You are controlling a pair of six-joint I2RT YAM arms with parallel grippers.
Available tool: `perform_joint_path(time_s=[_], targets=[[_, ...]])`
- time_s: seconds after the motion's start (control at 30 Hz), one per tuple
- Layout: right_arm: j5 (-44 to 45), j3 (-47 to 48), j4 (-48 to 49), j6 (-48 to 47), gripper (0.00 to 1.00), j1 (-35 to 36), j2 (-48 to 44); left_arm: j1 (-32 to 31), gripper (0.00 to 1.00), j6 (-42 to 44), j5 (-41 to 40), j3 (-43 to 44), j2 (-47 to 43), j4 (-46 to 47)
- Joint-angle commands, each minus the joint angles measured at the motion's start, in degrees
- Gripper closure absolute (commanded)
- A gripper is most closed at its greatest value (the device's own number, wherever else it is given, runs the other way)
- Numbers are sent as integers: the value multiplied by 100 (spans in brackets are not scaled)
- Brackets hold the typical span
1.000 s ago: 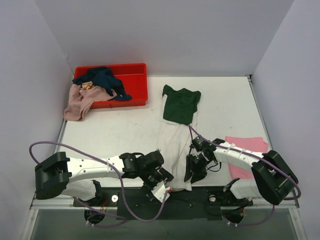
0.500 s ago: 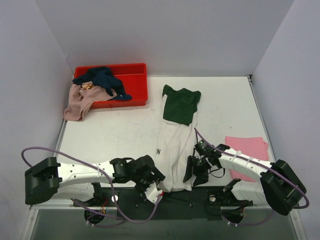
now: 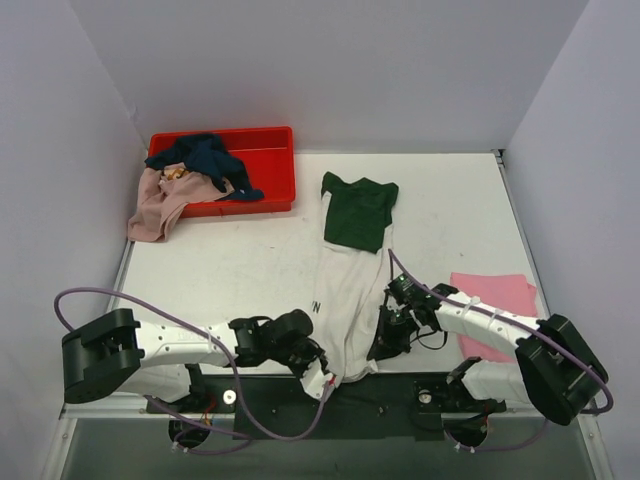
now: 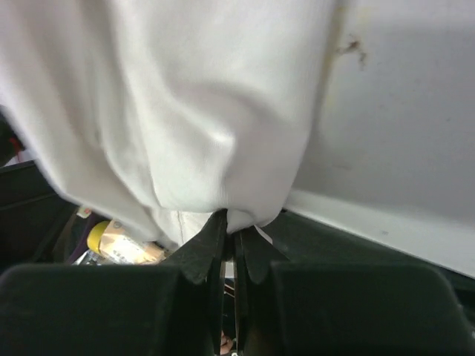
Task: Fold and stack the t-shirts
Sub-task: Fold the folded rectangular tshirt in 1/3 of the way
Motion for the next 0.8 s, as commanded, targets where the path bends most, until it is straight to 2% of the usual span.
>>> perform_joint_path(time_s=[0.0,0.23,0.47,0.6,0.77], targets=[[-236,585,-1066,-280,100,-353,-486,248,100,-668,-198,852,-171,-248],[-438,1805,-1815,-1062,100,-1382,-355,1794,100,-1882,558,1803,66,-515],[-588,3229,-2281,-2020,100,-2279,891,2586,100,-3015,743,2313,557,73],[-605,3906,-2413,-2328,100,-2560,1587,2973,100,-3245,673,2700,1093,539],[-667,4303,-2440,-2417,100,-2894,2228,3176,100,-3350,716,3384,1928,699]])
